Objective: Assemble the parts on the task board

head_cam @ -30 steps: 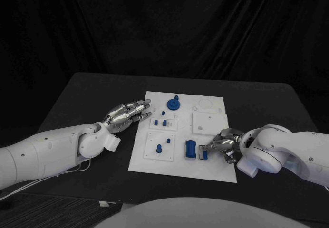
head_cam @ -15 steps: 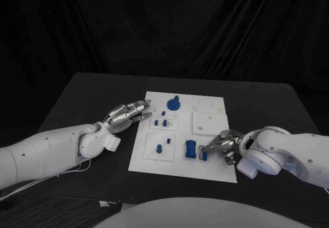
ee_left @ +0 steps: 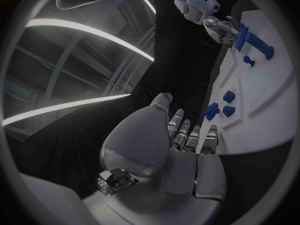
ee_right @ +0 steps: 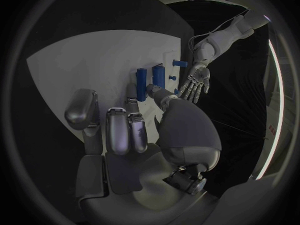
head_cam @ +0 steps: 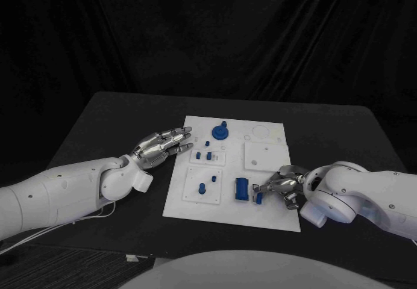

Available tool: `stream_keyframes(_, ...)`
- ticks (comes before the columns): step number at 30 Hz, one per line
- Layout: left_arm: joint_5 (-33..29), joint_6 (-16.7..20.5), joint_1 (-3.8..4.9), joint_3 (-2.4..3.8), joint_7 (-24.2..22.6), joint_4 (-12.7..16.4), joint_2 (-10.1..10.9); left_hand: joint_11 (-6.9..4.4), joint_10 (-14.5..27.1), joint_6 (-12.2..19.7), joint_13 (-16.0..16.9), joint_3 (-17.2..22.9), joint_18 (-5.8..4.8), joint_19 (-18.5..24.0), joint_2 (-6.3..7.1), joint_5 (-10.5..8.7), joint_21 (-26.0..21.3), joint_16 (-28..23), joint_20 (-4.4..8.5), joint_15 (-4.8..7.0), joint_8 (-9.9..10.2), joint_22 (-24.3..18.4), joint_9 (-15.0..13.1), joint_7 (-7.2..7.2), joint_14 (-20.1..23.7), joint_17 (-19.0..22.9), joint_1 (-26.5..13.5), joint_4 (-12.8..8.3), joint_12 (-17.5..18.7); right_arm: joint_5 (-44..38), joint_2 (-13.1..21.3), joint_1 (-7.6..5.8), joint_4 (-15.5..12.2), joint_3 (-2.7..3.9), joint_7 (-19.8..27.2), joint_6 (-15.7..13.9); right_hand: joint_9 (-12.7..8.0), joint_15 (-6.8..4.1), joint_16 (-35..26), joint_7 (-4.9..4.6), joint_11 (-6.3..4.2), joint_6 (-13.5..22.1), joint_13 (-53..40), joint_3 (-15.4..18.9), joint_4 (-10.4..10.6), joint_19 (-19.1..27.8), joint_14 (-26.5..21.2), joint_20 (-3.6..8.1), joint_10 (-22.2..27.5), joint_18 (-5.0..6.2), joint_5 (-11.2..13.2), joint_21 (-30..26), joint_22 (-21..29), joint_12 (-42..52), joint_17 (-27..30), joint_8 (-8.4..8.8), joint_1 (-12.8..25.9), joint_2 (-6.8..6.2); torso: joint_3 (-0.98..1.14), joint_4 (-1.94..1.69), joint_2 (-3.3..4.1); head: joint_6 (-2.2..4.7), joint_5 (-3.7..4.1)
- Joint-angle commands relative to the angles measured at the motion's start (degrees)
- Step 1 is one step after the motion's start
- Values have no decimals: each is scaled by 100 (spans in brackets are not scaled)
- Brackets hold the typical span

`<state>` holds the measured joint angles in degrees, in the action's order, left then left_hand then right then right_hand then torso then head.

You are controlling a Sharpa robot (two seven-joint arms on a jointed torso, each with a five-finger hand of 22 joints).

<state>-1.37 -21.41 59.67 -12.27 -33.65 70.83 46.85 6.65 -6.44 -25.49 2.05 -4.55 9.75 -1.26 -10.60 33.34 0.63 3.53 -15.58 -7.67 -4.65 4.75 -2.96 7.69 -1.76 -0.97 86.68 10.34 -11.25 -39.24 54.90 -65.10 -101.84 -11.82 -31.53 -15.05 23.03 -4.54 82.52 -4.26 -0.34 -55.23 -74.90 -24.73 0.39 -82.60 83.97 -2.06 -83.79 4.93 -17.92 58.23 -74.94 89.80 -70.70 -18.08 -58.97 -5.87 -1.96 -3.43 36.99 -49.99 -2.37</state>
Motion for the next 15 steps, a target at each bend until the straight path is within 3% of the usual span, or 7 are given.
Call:
stream_keyframes(1,-29,-96,-10,5,-31,6,-10,36,-7,-5,6,6,70,-15,-11,20,28,17,19,-16,-33,-3,-5,31,-14,-3,19,-15,-15,-210,-12,28,3,-12,-93,-15,-13,42,-36,-2,11,63,-1510,55,7,25,241,-1,-621,110,31,-28,-627,20,4,25,16,19,0,-2,0,-1,1)
stream_keyframes(5,-29,-105,-12,5,-16,1,-15,38,-5,-13,6,12,70,-18,-15,20,30,20,16,-19,-35,5,-6,33,-15,-3,17,-18,-13,-293,-13,28,5,-12,-93,-17,-11,45,-33,-5,15,72,-1510,129,30,27,240,-4,-621,111,87,-41,-625,20,-1,15,12,17,0,0,-1,-1,-7)
stream_keyframes(9,-29,-113,-15,5,4,-3,-20,38,-5,-13,6,12,70,-18,-15,20,30,20,16,-19,-35,5,-6,33,-15,-3,17,-18,-13,-383,-11,28,-2,-12,-82,-31,184,-11,-7,105,-64,-105,-1510,347,10,22,244,32,-621,114,82,-38,-636,20,-47,-333,-149,70,1,-1,-1,-1,-4)
stream_keyframes(10,-29,-115,-15,5,9,-5,-21,38,-5,-18,6,15,70,-18,-18,20,30,19,15,-21,-37,4,-6,34,-15,-3,17,-18,-12,-396,-9,28,-5,-12,-78,-36,184,-11,-7,105,-64,-105,-1510,347,10,22,244,32,-621,114,82,-38,-636,20,-47,-333,-149,70,1,-2,0,-1,-3)
stream_keyframes(11,-29,-116,-16,5,16,-7,-23,38,-5,-18,6,15,70,-18,-18,20,30,19,15,-21,-37,4,-6,34,-15,-3,17,-18,-12,-411,-6,28,-9,-12,-72,-45,417,-55,12,158,-138,-40,-1510,498,36,24,250,85,-621,122,78,-63,-638,20,-82,-638,-208,105,1,-1,0,-1,-2)
stream_keyframes(14,-29,-121,-18,5,33,-14,-27,38,-5,-18,6,15,70,-18,-18,20,30,19,15,-21,-37,4,-6,34,-15,-3,17,-18,-12,-434,6,28,-21,-12,-63,-58,763,-100,33,206,-163,152,-1510,743,147,22,256,113,-621,114,-57,-102,-643,20,-120,-1054,-206,135,0,-3,0,-1,-3)
stream_keyframes(15,-29,-122,-18,5,36,-16,-27,38,-5,-18,6,15,70,-18,-18,20,30,19,15,-21,-37,4,-6,34,-15,-3,17,-18,-12,-437,9,28,-23,-12,-62,-60,773,-99,33,209,-163,157,-1510,751,152,22,256,115,-621,115,-59,-103,-643,20,-120,-1067,-206,137,0,-3,0,-1,-4)
